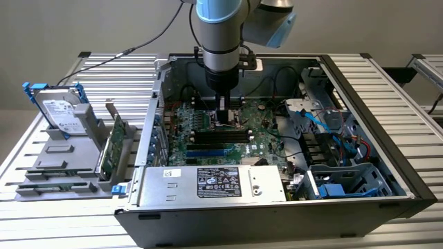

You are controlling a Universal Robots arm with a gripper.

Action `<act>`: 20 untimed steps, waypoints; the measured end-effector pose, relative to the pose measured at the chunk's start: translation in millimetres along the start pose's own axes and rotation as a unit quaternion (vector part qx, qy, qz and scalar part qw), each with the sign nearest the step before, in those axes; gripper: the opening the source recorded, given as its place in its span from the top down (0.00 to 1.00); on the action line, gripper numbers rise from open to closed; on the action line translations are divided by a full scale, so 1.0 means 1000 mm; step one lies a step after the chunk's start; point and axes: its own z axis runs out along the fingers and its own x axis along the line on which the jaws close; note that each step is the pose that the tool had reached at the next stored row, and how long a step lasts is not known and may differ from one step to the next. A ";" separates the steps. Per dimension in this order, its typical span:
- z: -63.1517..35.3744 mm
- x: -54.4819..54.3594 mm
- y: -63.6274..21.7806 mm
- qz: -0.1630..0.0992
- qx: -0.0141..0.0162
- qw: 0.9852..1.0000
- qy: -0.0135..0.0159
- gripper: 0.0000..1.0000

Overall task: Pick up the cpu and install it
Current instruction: 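Place the cpu into insertion slot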

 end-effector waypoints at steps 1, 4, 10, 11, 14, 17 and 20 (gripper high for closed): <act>0.0001 0.000 0.0000 -0.001 0.000 1.000 0.000 0.45; 0.0003 0.000 -0.0001 -0.006 0.000 1.000 0.000 0.45; 0.0008 0.000 0.0000 -0.012 0.001 1.000 0.001 0.45; 0.0010 0.000 0.0000 -0.012 0.001 1.000 0.001 0.45; 0.0018 0.000 0.0004 -0.013 0.001 1.000 0.001 0.45; 0.0025 0.000 0.0006 -0.012 0.001 1.000 0.001 0.45; 0.0033 0.000 0.0009 -0.013 0.001 1.000 0.000 0.45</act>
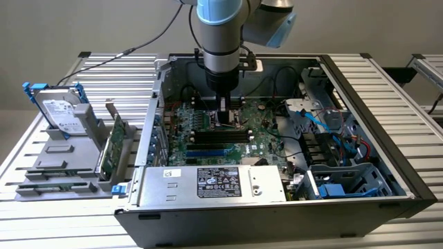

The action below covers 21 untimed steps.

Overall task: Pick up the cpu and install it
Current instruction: 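Place the cpu into insertion slot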

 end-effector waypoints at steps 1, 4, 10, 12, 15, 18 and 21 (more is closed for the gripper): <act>0.0002 0.000 0.0002 0.000 0.000 1.000 0.000 0.45; 0.0004 0.000 0.0002 -0.001 -0.001 1.000 -0.001 0.45; 0.0005 0.001 0.0000 -0.004 -0.006 1.000 -0.010 0.45; 0.0004 0.001 -0.0004 -0.007 -0.006 1.000 -0.010 0.45; 0.0005 0.002 -0.0008 -0.011 -0.006 1.000 -0.010 0.45; 0.0005 0.002 -0.0015 -0.016 -0.006 1.000 -0.009 0.45; 0.0005 0.002 -0.0018 -0.020 -0.006 1.000 -0.009 0.45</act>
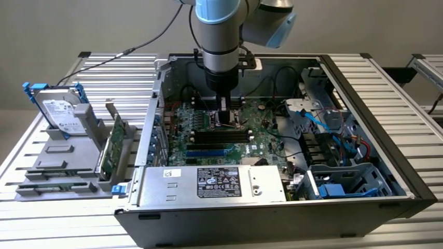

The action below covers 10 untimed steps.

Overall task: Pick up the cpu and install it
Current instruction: 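Place the cpu into insertion slot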

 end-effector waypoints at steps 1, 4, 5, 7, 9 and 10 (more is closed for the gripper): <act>0.0000 0.000 0.0000 -0.001 0.000 1.000 0.000 0.45; 0.0001 0.000 -0.0001 -0.001 0.000 1.000 0.000 0.45; 0.0002 0.000 -0.0001 -0.002 0.000 1.000 0.000 0.45; 0.0005 0.000 -0.0001 -0.002 0.000 1.000 0.000 0.45; 0.0010 0.000 -0.0001 -0.002 0.000 1.000 0.000 0.45; 0.0013 0.000 -0.0001 -0.002 0.000 1.000 0.000 0.45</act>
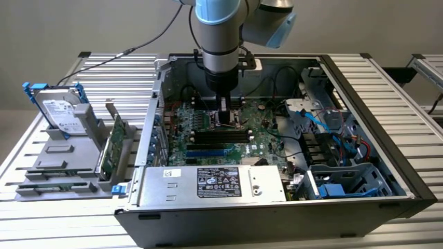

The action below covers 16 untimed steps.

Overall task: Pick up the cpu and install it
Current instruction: 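Place the cpu into insertion slot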

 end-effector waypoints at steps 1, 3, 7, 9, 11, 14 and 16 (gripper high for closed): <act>0.0001 0.000 0.0001 0.000 0.000 1.000 0.000 0.45; 0.0002 0.000 0.0004 0.000 0.000 1.000 0.000 0.45; 0.0004 0.000 0.0004 0.000 0.000 1.000 0.000 0.45; 0.0005 0.000 0.0009 0.000 0.000 1.000 0.000 0.45; 0.0005 0.000 0.0012 0.000 0.000 1.000 0.000 0.45; 0.0022 0.000 0.0002 -0.003 0.000 1.000 0.000 0.45; 0.0022 0.000 0.0002 -0.003 0.000 1.000 0.000 0.45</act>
